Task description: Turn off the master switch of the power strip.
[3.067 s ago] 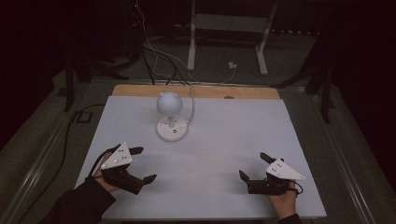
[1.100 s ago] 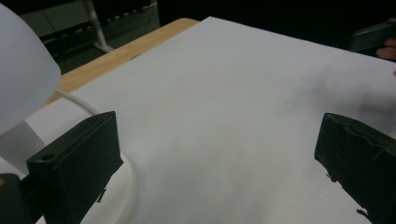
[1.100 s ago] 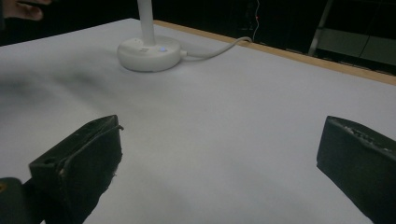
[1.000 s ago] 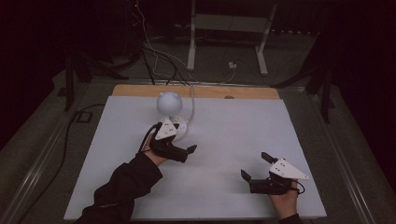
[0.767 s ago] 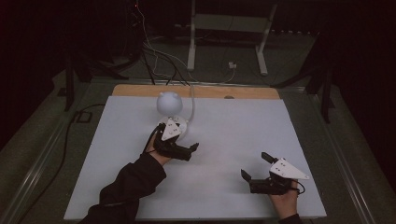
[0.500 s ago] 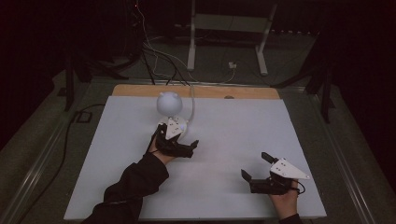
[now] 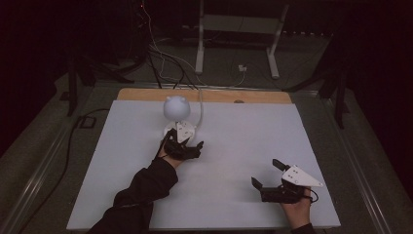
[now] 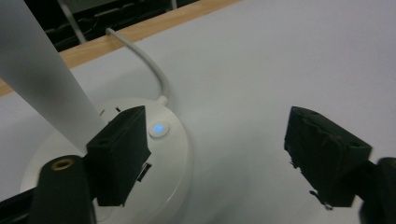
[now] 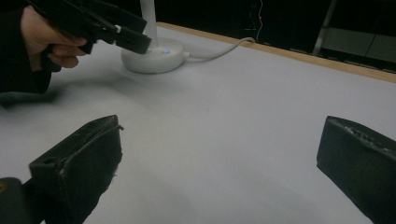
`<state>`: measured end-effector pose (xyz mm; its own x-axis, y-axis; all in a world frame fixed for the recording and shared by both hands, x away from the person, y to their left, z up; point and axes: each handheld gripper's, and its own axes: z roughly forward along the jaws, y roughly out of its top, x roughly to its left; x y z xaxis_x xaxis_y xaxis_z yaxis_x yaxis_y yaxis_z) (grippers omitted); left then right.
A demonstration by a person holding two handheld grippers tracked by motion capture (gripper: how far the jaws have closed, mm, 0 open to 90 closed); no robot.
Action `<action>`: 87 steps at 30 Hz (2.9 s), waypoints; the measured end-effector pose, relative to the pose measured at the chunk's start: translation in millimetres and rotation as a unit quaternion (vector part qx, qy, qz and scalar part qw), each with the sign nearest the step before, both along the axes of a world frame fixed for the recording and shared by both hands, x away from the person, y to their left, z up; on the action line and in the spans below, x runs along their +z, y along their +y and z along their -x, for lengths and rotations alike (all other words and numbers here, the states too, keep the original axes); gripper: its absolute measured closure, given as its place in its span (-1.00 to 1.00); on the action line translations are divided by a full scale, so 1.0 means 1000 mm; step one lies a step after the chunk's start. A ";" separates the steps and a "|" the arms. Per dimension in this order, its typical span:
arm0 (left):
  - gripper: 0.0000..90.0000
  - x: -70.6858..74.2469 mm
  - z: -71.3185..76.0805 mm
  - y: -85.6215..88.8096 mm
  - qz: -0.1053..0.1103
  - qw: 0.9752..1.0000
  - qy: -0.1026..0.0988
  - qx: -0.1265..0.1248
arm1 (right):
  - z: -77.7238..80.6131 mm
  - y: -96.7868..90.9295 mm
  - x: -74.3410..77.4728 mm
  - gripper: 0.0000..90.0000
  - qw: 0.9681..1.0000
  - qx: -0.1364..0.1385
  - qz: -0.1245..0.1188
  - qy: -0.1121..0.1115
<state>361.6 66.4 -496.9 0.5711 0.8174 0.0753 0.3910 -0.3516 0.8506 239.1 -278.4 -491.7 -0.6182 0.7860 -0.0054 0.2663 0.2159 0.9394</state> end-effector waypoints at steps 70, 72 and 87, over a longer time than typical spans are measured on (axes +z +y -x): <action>1.00 -0.022 -0.037 -0.018 -0.137 0.987 -0.041 0.070 | 0.000 -0.001 0.000 -1.00 1.000 0.002 -0.004 0.005; 1.00 -0.022 -0.037 -0.018 -0.145 0.986 -0.045 0.074 | 0.000 -0.001 0.000 -1.00 1.000 0.001 -0.004 0.006; 1.00 -0.024 -0.038 -0.017 -0.160 0.984 -0.047 0.062 | -0.001 -0.001 0.000 -1.00 1.000 0.002 -0.005 0.007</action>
